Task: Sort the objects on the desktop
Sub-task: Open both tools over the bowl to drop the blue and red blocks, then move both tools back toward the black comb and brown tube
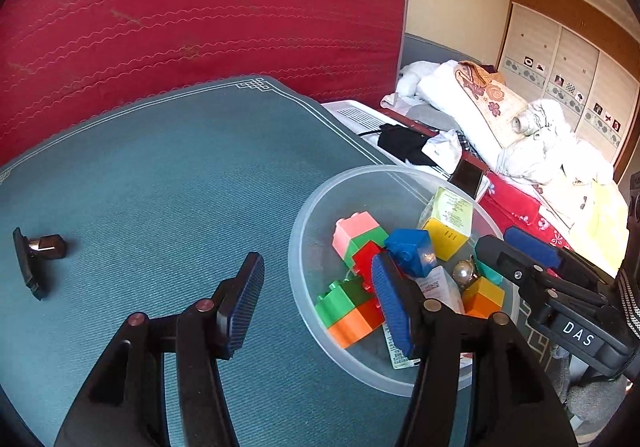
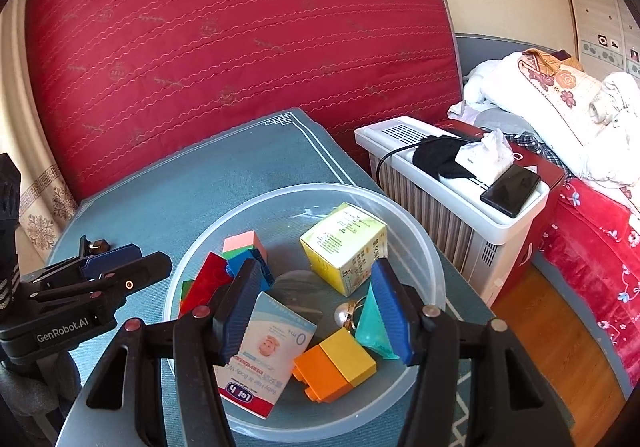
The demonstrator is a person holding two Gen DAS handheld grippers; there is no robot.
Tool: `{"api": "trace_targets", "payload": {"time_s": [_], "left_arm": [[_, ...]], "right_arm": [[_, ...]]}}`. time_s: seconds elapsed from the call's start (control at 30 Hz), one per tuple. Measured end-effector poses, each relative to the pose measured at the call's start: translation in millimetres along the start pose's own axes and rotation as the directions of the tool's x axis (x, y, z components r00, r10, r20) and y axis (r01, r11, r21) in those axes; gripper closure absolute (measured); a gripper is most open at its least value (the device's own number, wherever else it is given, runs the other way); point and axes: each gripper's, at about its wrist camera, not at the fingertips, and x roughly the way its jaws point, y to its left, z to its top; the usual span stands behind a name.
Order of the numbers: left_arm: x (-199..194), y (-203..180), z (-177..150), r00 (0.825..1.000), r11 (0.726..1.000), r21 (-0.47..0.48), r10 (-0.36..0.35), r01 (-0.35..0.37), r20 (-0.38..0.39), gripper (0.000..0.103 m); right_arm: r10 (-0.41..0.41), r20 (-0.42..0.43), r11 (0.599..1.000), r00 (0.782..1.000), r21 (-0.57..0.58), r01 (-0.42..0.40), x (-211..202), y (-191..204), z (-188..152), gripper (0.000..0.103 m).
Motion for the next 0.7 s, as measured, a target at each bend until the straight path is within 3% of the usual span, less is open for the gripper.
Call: {"api": "trace_targets", "payload": {"time_s": [0.33, 0.7], "left_arm": [[-14, 65, -9, 0.994, 0.989, -0.107, 0.105, -0.104, 0.009, 0.043], [-34, 139, -28, 0.976, 0.951, -0.226, 0.217, -0.212, -0.004, 0.043]], "right_arm": [[0.04, 0.015, 0.998, 0.999, -0.054, -0.039, 0, 39, 0, 0.041], [0.143, 0.016, 0.985, 0.99, -0.101, -0.141, 8, 95, 2, 0.037]]}}
